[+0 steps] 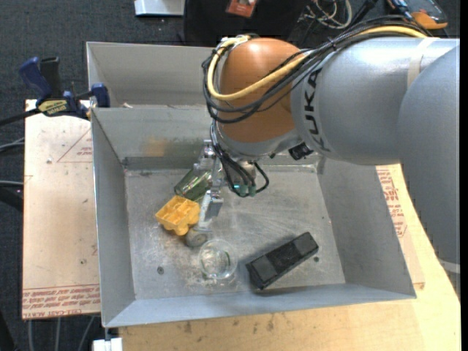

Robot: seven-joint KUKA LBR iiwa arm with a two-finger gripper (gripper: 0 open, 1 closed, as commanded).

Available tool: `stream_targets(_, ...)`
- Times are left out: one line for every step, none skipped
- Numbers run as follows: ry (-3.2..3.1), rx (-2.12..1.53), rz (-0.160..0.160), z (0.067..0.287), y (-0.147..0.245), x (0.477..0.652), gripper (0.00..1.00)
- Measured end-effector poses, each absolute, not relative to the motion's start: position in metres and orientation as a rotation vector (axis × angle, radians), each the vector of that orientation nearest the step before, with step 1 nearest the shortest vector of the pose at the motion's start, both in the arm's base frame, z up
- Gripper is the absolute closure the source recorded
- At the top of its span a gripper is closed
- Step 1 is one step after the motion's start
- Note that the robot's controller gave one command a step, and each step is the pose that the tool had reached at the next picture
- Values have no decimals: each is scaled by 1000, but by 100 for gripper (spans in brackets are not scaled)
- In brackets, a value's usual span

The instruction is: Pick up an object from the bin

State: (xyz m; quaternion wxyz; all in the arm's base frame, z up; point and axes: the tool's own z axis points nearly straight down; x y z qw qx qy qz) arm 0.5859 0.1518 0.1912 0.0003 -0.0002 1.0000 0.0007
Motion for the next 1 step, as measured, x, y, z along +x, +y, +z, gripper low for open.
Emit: stream_targets(3132, -97, 3, 165, 160, 588, 0)
